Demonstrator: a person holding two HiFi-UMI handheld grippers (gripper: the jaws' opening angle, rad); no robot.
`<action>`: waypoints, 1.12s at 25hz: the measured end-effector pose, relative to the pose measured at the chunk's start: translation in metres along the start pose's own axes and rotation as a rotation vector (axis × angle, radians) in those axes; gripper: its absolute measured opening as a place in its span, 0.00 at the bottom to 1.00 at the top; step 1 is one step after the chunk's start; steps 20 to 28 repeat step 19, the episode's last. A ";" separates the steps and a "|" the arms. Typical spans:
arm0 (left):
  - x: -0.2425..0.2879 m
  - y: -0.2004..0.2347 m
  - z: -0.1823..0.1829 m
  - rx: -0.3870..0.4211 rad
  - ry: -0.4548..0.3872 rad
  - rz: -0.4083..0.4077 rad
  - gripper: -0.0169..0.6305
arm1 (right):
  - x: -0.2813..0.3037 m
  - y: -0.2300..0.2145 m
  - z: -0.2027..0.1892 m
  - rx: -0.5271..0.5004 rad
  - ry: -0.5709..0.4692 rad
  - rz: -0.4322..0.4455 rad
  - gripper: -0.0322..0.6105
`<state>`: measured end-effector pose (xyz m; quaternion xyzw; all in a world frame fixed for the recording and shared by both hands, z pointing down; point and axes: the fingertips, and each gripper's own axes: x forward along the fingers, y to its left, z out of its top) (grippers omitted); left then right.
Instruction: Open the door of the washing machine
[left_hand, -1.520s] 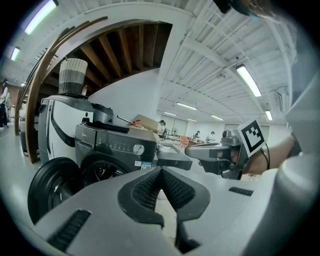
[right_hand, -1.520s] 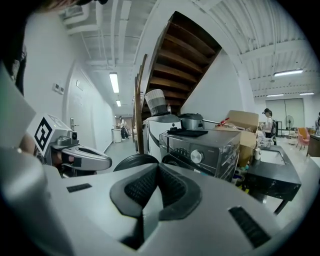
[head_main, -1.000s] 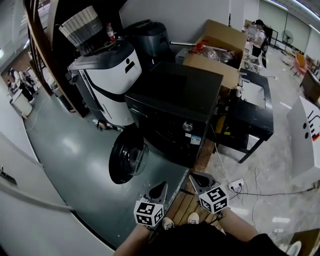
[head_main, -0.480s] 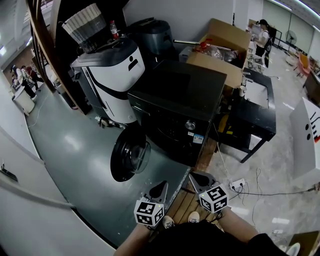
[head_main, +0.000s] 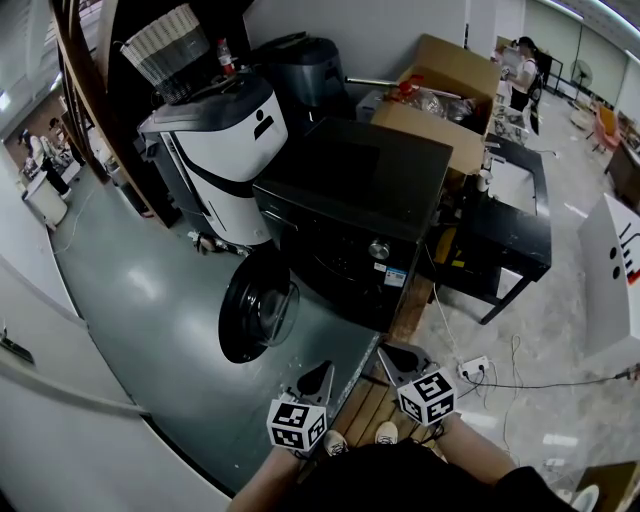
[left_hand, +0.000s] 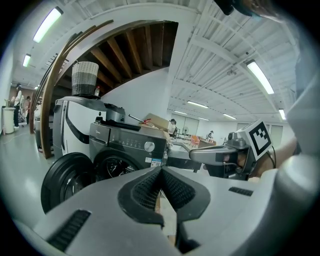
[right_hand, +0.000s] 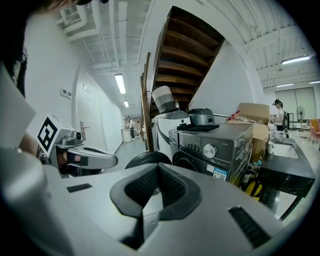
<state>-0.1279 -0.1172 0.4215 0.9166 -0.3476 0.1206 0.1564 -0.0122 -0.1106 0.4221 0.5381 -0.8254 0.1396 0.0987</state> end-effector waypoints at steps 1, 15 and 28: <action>0.001 0.000 0.000 -0.001 0.001 0.000 0.05 | 0.000 0.000 0.000 0.001 0.000 0.000 0.08; 0.007 -0.003 -0.001 -0.008 0.003 -0.007 0.05 | 0.001 -0.005 -0.001 0.002 -0.003 0.003 0.08; 0.010 -0.003 0.001 -0.006 -0.001 -0.013 0.05 | 0.003 -0.007 0.002 -0.003 -0.003 0.003 0.08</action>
